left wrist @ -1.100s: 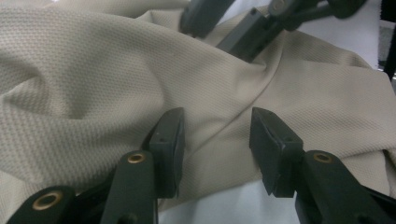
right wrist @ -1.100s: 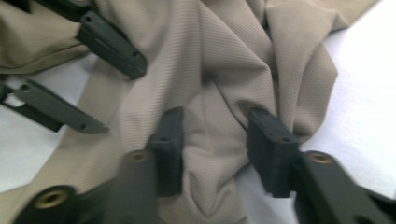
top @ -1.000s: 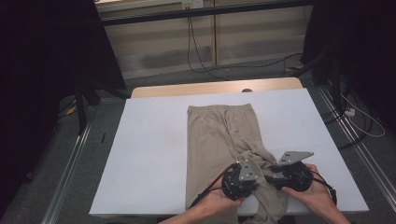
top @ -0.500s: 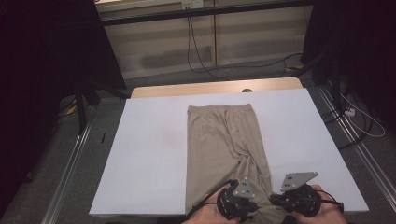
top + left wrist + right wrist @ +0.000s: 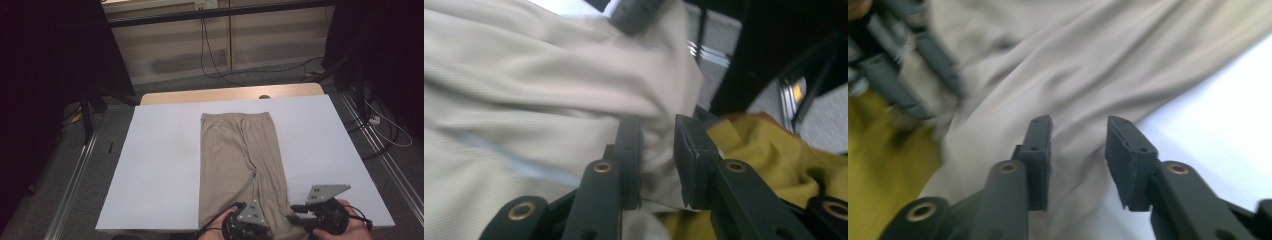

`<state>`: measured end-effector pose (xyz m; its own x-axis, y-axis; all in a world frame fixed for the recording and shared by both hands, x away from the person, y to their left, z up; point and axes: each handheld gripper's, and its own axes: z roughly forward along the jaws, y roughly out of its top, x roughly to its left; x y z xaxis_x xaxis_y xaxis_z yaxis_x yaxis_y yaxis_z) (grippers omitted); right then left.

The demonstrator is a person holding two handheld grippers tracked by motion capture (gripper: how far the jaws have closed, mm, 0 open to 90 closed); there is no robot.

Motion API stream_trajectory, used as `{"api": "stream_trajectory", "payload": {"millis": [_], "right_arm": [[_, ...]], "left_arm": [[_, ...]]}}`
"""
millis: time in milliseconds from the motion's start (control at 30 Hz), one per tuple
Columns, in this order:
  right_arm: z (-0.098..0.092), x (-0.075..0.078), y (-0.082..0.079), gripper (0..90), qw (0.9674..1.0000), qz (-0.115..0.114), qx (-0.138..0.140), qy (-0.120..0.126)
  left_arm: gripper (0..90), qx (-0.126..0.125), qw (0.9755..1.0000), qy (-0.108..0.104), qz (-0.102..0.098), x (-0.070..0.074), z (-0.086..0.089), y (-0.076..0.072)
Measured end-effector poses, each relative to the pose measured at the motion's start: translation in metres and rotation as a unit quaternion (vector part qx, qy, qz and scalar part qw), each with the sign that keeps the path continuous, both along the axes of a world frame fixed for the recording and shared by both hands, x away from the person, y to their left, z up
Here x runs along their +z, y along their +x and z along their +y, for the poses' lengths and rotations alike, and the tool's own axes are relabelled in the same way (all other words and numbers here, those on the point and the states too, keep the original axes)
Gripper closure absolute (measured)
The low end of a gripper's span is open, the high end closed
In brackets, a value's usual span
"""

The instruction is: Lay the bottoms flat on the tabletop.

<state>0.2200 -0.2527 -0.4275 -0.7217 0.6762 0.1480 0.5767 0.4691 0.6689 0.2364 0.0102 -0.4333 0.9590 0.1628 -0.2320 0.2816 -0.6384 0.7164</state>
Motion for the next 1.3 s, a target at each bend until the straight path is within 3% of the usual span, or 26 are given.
{"api": "stream_trajectory", "payload": {"millis": [33, 100, 233, 300, 367, 400, 433, 467, 500, 567, 633, 700, 733, 900, 1067, 1167, 1267, 1300], "right_arm": [[-0.003, 0.0, 0.006, 69.8, 0.9998, -0.008, -0.019, -0.002], [-0.007, -0.004, 0.023, 70.1, 0.9986, -0.011, -0.048, -0.017], [-0.002, -0.017, 0.044, 64.1, 0.9986, 0.005, -0.048, -0.02], [0.005, -0.021, 0.047, 62.1, 0.9983, -0.001, -0.046, -0.034], [0.012, -0.021, 0.047, 71.3, 0.9973, -0.018, -0.045, -0.054], [0.013, -0.021, 0.046, 85.8, 0.9977, -0.02, -0.04, -0.05], [0.014, -0.022, 0.046, 90.0, 0.9984, -0.016, -0.034, -0.041], [0.017, -0.022, 0.044, 90.0, 0.9979, -0.022, -0.035, -0.049], [0.018, -0.02, 0.042, 90.0, 0.9969, -0.03, -0.035, -0.064], [0.012, -0.019, 0.042, 90.0, 0.996, -0.033, -0.046, -0.068], [-0.001, -0.016, 0.04, 90.0, 0.9946, -0.038, -0.067, -0.07], [-0.017, -0.011, 0.035, 90.0, 0.9938, -0.042, -0.082, -0.062], [-0.022, -0.009, 0.033, 90.0, 0.9933, -0.045, -0.087, -0.061], [-0.042, -0.008, 0.015, 90.0, 0.9922, -0.049, -0.099, -0.058], [-0.053, -0.003, 0.011, 90.0, 0.9905, -0.063, -0.113, -0.045], [-0.057, -0.003, 0.01, 90.0, 0.9901, -0.062, -0.119, -0.041], [-0.052, -0.005, 0.009, 90.0, 0.991, -0.061, -0.11, -0.046], [-0.049, -0.006, 0.008, 90.0, 0.9917, -0.057, -0.104, -0.049]], "left_arm": [[70.7, 0.015, 0.9999, -0.009, 0.0, 0.002, 0.002, 0.004], [69.2, 0.024, 0.9993, -0.007, -0.026, 0.004, 0.003, 0.011], [63.8, 0.027, 0.9982, 0.022, -0.049, -0.009, -0.006, 0.021], [62.4, 0.026, 0.9975, 0.031, -0.059, -0.016, -0.011, 0.021], [62.6, 0.021, 0.9968, 0.031, -0.071, -0.021, -0.016, 0.018], [63.7, 0.021, 0.9961, 0.035, -0.078, -0.02, -0.018, 0.017], [67.1, 0.02, 0.9959, 0.037, -0.08, -0.02, -0.021, 0.015], [78.7, 0.013, 0.9964, 0.04, -0.074, -0.019, -0.023, 0.012], [84.2, 0.016, 0.9963, 0.041, -0.074, -0.018, -0.025, 0.01], [86.8, 0.014, 0.9969, 0.041, -0.065, -0.016, -0.029, 0.01], [87.5, 0.009, 0.998, 0.037, -0.051, -0.017, -0.03, 0.01], [87.8, 0.0, 0.9978, 0.037, -0.055, -0.017, -0.031, 0.007], [88.0, -0.005, 0.9984, 0.034, -0.044, -0.016, -0.032, 0.005], [88.0, -0.033, 0.998, 0.041, -0.035, -0.019, -0.041, -0.011], [88.0, -0.036, 0.9984, 0.036, -0.026, -0.014, -0.033, -0.011], [88.0, -0.02, 0.9995, 0.023, -0.007, -0.011, -0.025, -0.009], [88.0, -0.018, 0.9993, 0.031, -0.004, -0.009, -0.016, -0.007], [88.0, -0.024, 0.9991, 0.035, 0.007, -0.008, -0.014, -0.007]]}}
